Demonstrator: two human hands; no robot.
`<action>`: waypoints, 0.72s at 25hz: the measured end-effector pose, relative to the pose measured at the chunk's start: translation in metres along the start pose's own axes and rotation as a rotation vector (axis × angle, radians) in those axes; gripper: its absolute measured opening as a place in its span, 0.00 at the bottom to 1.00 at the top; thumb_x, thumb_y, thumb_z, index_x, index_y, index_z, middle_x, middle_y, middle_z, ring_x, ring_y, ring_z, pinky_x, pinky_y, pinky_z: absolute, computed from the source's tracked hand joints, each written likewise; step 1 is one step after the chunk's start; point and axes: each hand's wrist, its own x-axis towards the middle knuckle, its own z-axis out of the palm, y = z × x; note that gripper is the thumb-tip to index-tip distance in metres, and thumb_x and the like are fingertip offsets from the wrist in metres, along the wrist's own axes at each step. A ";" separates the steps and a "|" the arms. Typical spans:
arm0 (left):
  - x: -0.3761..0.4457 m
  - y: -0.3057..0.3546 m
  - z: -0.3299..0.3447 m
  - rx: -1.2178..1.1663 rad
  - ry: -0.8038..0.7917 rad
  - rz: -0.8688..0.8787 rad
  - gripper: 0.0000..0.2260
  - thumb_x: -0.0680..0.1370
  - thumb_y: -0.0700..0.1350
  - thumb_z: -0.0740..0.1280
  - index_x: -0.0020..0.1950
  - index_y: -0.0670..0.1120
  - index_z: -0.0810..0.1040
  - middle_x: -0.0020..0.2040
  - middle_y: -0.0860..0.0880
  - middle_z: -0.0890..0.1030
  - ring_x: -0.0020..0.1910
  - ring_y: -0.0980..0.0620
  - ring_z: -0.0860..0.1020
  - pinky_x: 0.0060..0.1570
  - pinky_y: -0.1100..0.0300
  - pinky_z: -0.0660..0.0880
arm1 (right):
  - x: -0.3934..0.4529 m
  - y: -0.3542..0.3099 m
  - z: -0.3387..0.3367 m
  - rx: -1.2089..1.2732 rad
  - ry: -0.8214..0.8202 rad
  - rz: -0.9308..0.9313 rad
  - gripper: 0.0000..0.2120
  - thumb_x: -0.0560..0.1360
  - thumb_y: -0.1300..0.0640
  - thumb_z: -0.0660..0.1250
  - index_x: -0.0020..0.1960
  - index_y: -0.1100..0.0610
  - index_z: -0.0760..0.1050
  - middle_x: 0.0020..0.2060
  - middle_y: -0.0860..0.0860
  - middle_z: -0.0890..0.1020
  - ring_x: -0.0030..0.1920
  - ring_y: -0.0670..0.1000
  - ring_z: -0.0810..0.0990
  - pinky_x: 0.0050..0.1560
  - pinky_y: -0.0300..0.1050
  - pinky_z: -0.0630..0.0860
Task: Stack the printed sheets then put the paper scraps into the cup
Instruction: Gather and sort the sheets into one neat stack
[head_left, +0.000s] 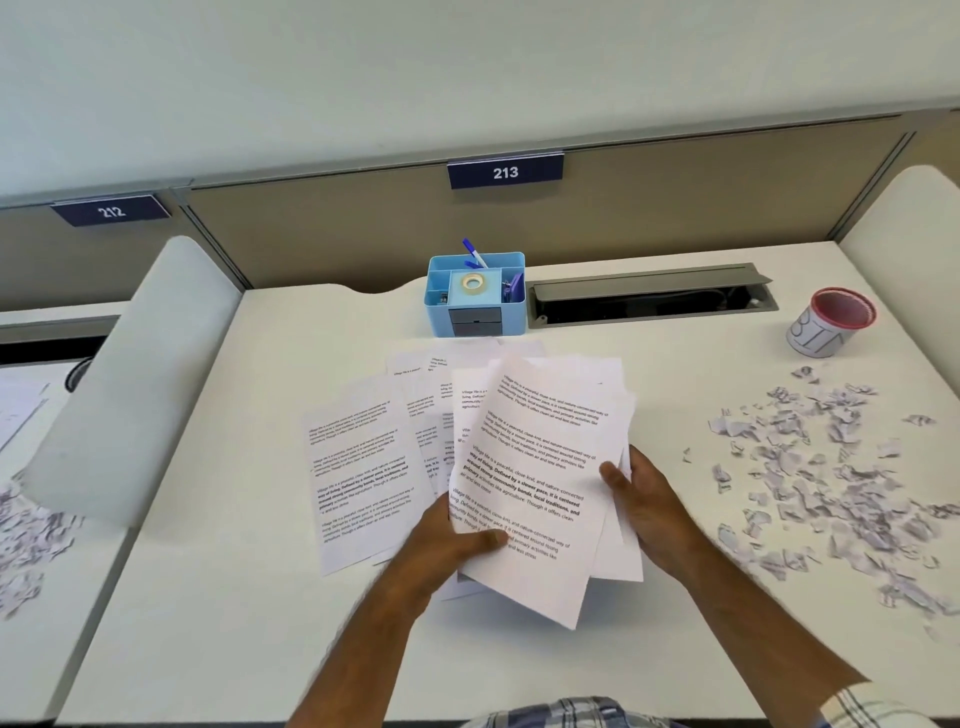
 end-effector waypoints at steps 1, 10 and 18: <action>-0.001 0.000 0.000 0.031 -0.008 0.013 0.27 0.71 0.46 0.83 0.68 0.55 0.78 0.59 0.54 0.87 0.58 0.52 0.86 0.52 0.49 0.85 | -0.002 -0.001 0.001 -0.017 -0.006 -0.001 0.20 0.80 0.59 0.69 0.71 0.58 0.72 0.65 0.55 0.82 0.64 0.60 0.82 0.65 0.60 0.78; 0.016 0.029 -0.020 0.107 0.174 0.052 0.18 0.79 0.58 0.72 0.65 0.53 0.78 0.59 0.56 0.86 0.60 0.54 0.83 0.65 0.47 0.79 | -0.013 -0.012 0.005 -0.119 -0.030 -0.045 0.20 0.78 0.63 0.71 0.69 0.57 0.74 0.62 0.54 0.84 0.61 0.57 0.84 0.62 0.56 0.80; 0.023 0.053 -0.006 0.112 0.122 0.272 0.16 0.80 0.45 0.75 0.67 0.52 0.80 0.60 0.55 0.86 0.58 0.51 0.86 0.60 0.48 0.83 | -0.005 -0.037 0.017 -0.236 0.008 -0.140 0.14 0.78 0.63 0.71 0.64 0.58 0.78 0.57 0.51 0.86 0.58 0.56 0.85 0.59 0.53 0.82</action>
